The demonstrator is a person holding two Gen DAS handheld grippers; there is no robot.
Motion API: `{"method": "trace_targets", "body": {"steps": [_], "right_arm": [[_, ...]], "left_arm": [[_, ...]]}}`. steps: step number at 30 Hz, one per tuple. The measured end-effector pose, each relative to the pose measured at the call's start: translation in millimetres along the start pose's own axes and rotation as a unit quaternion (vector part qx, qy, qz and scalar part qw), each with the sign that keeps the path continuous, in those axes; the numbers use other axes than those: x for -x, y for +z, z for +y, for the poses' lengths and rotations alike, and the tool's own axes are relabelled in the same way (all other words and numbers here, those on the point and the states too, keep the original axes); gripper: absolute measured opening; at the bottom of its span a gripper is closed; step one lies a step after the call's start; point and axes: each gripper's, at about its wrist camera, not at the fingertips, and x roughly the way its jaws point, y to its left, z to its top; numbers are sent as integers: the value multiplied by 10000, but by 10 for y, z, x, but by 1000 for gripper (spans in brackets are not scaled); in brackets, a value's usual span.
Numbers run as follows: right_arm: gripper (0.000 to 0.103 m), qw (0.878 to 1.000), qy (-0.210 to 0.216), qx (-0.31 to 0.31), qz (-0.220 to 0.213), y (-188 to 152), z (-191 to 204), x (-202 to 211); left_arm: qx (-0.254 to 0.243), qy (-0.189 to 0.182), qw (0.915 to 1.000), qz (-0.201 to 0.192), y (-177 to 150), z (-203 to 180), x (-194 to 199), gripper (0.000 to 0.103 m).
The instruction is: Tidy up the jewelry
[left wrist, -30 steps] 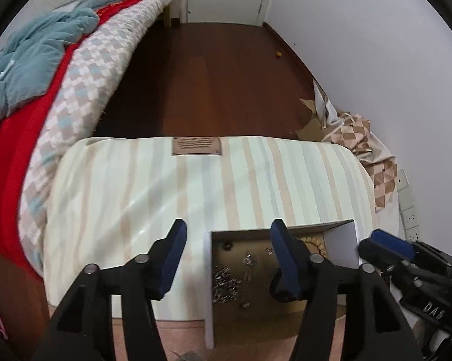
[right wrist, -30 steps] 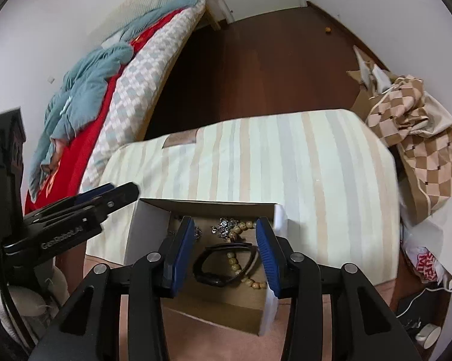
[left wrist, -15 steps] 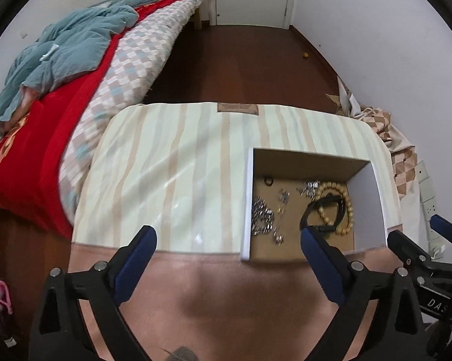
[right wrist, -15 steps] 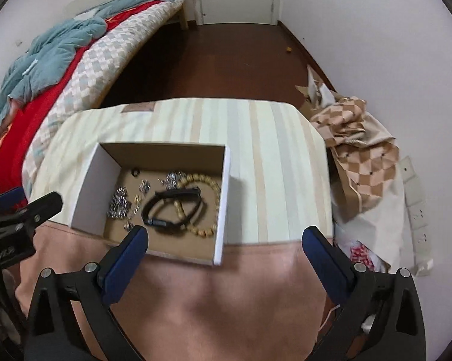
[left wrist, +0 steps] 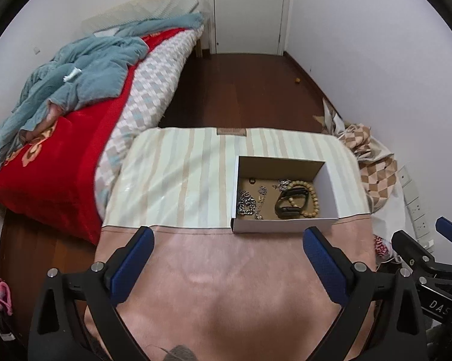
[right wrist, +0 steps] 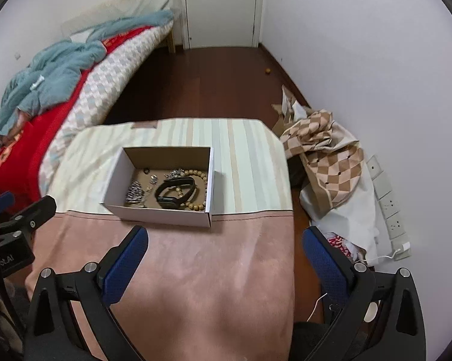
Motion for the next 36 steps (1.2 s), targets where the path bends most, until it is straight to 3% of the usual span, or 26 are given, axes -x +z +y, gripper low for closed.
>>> {"method": "trace_targets", "body": {"steps": [9,20,27,36], "right_arm": [[103,9984,35,4,-572,-108,-77,1034],[103,9928,35,96,-1193,-121,-48,2040],[103,9921,197,187,-1221,-170,30,2340],[103,9934,174,187,-1120,-133,20,2354]], "left_arm": [[82,57,9986,-522,-100,32,882,101],[110,3,9976,-681,-149,61,1543,101],[94,-31,9979,-647,-182,68,1740,101],[106,-38,9980,-627,-207,77,1768,101]]}}
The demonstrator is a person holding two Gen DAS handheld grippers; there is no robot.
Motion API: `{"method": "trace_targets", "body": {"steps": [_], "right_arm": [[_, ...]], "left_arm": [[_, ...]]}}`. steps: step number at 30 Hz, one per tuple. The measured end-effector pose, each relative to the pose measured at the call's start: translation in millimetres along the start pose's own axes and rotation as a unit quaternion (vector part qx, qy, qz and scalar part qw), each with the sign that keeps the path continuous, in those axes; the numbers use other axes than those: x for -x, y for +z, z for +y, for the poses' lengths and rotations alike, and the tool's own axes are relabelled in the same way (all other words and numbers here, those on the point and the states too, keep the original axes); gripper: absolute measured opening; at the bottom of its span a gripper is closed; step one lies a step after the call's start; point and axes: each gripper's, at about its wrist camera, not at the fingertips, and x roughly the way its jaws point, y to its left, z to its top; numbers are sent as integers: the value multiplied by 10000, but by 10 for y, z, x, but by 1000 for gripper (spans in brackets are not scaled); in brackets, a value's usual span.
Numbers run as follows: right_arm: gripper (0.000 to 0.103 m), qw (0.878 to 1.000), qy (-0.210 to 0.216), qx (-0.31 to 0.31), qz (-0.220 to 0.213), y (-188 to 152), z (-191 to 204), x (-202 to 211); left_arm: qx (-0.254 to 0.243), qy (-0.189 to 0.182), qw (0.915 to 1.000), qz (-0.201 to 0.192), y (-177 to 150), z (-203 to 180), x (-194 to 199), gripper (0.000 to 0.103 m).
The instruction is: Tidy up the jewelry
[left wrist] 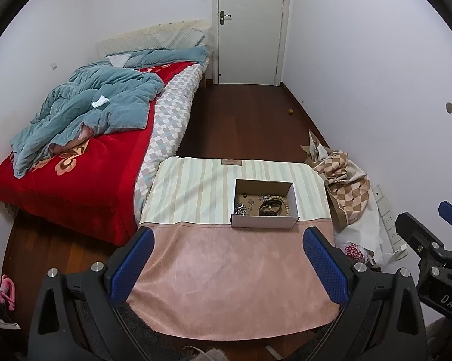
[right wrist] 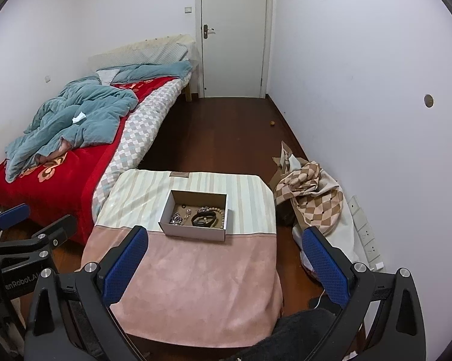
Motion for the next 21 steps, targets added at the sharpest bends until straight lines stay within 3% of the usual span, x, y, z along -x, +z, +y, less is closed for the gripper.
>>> {"method": "trace_targets", "body": {"steps": [10,21], "right_arm": [[103,9997,-183,-64,174,102,-54,-428],[103,9978,-325,-108,569,221,-82,-1111]], "left_arm": [[69,124,9999,-29,155,-26,-288,101],[-35,384,9989,278,352,-116,-860,101]]}}
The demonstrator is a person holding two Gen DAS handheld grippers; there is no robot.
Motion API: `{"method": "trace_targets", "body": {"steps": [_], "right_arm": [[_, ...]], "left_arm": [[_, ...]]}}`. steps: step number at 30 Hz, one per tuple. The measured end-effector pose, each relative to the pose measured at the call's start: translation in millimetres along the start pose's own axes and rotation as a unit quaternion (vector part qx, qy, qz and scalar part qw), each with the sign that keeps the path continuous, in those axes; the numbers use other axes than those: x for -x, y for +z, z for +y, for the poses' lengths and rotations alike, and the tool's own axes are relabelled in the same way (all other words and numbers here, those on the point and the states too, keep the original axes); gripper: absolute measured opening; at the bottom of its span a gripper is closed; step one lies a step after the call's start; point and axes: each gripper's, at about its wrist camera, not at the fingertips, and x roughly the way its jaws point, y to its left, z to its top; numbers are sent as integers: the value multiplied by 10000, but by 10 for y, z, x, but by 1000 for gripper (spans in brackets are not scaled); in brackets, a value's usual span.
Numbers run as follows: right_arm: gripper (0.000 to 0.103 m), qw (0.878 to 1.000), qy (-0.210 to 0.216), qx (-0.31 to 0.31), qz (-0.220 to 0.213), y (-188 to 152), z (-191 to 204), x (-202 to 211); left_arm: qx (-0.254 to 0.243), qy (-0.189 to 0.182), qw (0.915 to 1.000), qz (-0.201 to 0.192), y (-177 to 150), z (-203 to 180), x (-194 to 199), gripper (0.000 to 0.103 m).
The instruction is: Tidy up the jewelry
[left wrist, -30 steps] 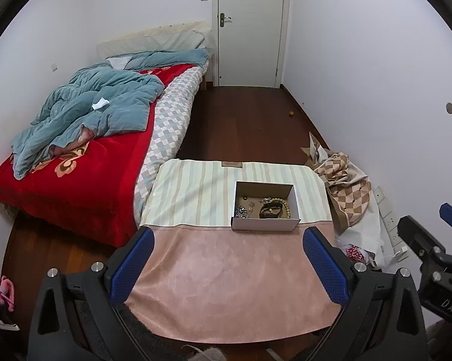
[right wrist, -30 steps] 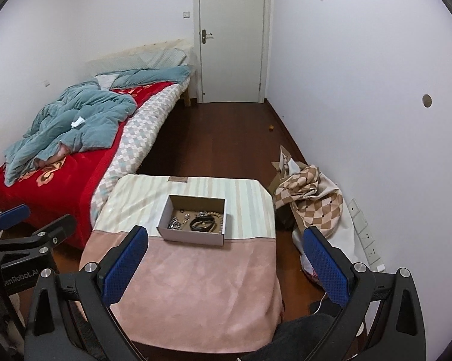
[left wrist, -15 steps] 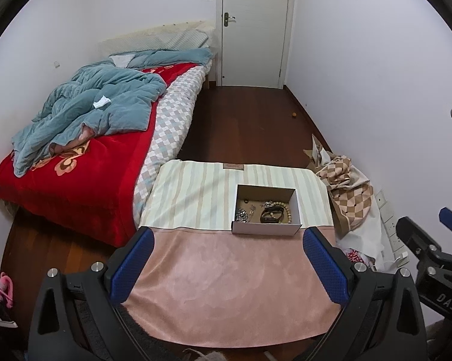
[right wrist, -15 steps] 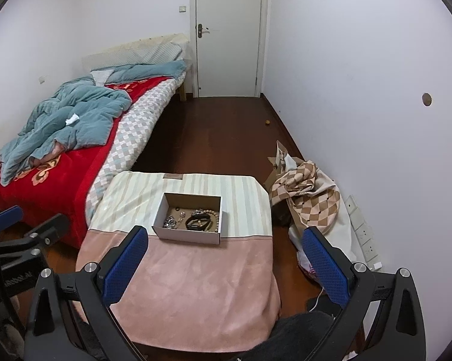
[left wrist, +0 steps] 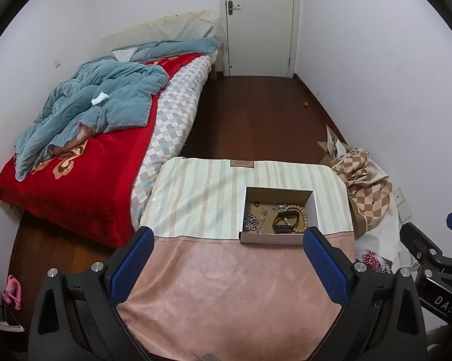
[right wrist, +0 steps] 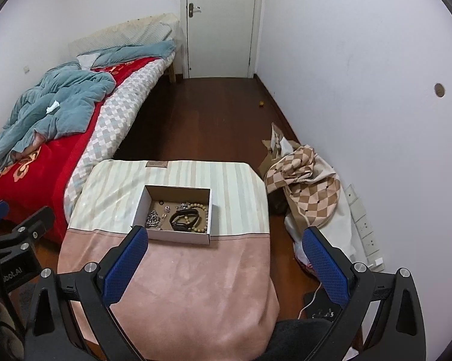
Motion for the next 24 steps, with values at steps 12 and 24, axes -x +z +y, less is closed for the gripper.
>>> {"method": "trace_targets", "body": {"steps": [12,24], "right_arm": [[103,9992,-99,44,376,196,32,-500],[103,9988,-80,85,472,187,42,-579]], "left_arm": [[-16,65,9995,298,153,-92,-359,101],[-17,60,9993,369,153,-107,-414,101]]}}
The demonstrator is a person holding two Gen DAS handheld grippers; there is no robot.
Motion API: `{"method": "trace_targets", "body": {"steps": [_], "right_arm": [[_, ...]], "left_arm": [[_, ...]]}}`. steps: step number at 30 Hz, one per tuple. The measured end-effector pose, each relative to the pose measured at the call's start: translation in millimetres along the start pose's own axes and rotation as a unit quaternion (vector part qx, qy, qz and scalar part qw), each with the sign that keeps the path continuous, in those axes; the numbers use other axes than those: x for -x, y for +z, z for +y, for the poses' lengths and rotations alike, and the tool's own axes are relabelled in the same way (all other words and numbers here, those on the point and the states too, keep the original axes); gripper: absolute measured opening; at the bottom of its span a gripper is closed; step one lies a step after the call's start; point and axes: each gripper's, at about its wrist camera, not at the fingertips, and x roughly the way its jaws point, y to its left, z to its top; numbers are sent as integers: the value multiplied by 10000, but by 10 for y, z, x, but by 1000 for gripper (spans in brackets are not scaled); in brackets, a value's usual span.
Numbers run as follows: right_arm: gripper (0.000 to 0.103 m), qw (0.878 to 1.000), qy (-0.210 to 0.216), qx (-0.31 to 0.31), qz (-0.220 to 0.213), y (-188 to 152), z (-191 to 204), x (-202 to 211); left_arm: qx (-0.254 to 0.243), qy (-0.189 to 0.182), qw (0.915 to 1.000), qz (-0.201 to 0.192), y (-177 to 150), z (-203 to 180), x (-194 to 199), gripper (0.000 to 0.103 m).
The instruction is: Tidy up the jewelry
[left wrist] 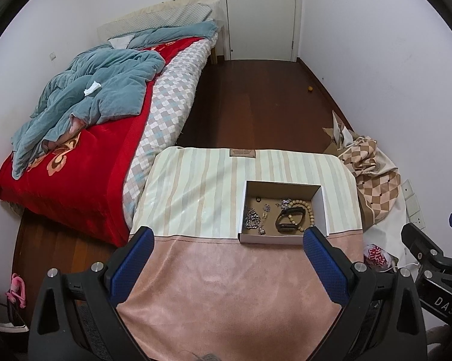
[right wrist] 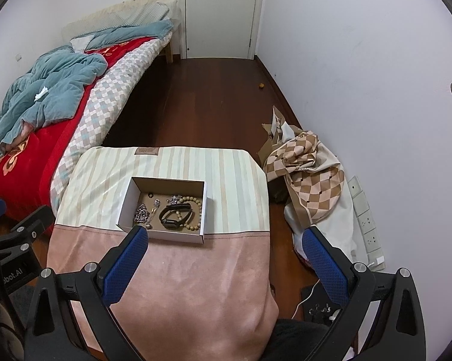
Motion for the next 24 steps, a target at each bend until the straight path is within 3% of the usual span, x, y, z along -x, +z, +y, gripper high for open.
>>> {"method": "trace_targets", "body": {"steps": [24], "right_arm": [[103,10000,29,8,-84,-22,-49,87]], "left_arm": [[-38,-85,9999,-51,-24,2,37,102]]}}
